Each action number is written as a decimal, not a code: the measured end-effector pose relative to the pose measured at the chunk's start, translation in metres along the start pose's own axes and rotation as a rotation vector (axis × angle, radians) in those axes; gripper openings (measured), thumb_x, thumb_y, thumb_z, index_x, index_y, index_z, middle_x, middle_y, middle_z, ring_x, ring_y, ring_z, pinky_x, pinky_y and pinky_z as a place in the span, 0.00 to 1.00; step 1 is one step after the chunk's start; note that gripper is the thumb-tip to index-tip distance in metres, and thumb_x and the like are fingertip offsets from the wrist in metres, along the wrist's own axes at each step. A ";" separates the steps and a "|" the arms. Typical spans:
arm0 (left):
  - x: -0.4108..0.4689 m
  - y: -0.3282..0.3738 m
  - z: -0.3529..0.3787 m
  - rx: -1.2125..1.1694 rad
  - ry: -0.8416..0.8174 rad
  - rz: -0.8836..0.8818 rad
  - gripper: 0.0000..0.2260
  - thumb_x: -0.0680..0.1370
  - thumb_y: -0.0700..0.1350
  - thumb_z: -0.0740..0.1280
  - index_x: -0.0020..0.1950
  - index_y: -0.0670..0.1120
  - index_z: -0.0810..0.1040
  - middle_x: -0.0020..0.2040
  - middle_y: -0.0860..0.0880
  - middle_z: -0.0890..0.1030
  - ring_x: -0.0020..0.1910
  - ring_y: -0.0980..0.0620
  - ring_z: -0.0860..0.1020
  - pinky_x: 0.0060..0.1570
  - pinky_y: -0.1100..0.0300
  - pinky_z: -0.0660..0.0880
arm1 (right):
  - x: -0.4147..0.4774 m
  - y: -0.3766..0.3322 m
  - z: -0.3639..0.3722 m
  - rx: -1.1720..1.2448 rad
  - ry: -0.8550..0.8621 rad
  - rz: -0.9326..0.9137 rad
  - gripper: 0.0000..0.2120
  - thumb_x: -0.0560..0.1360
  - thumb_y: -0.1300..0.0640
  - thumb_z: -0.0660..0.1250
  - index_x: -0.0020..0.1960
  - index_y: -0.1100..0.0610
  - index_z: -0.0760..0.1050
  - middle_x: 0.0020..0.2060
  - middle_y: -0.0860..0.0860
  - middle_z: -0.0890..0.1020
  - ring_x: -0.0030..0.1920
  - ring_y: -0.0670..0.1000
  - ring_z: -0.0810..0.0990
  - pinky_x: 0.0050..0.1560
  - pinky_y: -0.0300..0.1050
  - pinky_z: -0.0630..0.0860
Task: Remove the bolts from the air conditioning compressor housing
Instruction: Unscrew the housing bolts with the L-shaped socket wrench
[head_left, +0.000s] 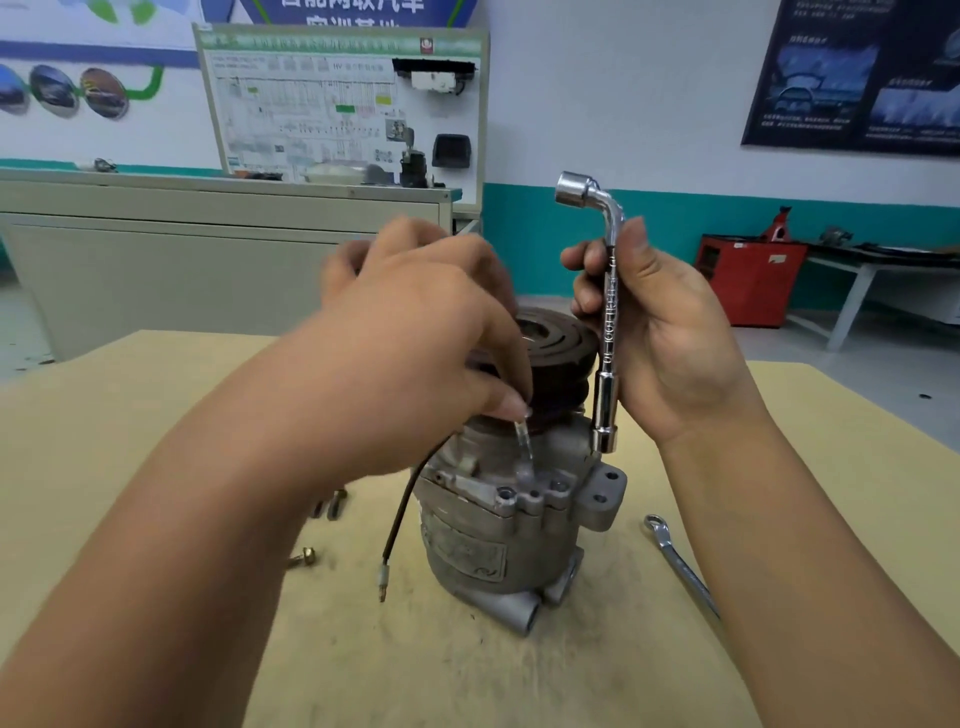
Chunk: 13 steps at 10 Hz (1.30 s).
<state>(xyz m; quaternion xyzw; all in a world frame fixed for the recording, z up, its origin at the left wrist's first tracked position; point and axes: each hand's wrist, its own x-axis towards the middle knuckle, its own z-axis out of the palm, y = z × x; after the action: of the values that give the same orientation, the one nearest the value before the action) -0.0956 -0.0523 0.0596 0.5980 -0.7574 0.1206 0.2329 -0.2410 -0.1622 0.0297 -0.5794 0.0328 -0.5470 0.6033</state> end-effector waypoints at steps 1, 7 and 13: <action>-0.016 -0.025 -0.018 -0.035 -0.042 -0.044 0.16 0.53 0.71 0.56 0.37 0.75 0.75 0.49 0.71 0.70 0.55 0.63 0.58 0.61 0.53 0.58 | 0.000 -0.001 0.001 -0.020 -0.005 0.020 0.12 0.69 0.49 0.64 0.33 0.54 0.81 0.36 0.49 0.82 0.31 0.43 0.74 0.36 0.33 0.74; -0.039 -0.111 0.078 0.336 -0.689 -0.516 0.05 0.74 0.49 0.70 0.49 0.55 0.82 0.53 0.52 0.76 0.57 0.50 0.59 0.66 0.46 0.53 | -0.002 -0.002 0.000 -0.016 0.013 0.051 0.13 0.71 0.52 0.63 0.33 0.55 0.81 0.37 0.49 0.82 0.32 0.43 0.73 0.35 0.34 0.74; -0.018 -0.115 0.081 0.456 -0.902 -0.479 0.12 0.76 0.52 0.69 0.58 0.55 0.80 0.59 0.50 0.73 0.40 0.53 0.56 0.42 0.57 0.58 | -0.002 -0.002 0.001 -0.037 0.016 0.039 0.13 0.71 0.53 0.63 0.33 0.55 0.81 0.37 0.49 0.82 0.32 0.43 0.73 0.36 0.33 0.74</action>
<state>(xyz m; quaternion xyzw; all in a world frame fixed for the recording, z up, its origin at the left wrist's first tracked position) 0.0012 -0.1033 -0.0299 0.7808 -0.5799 -0.0426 -0.2285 -0.2423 -0.1595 0.0302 -0.5852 0.0589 -0.5391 0.6028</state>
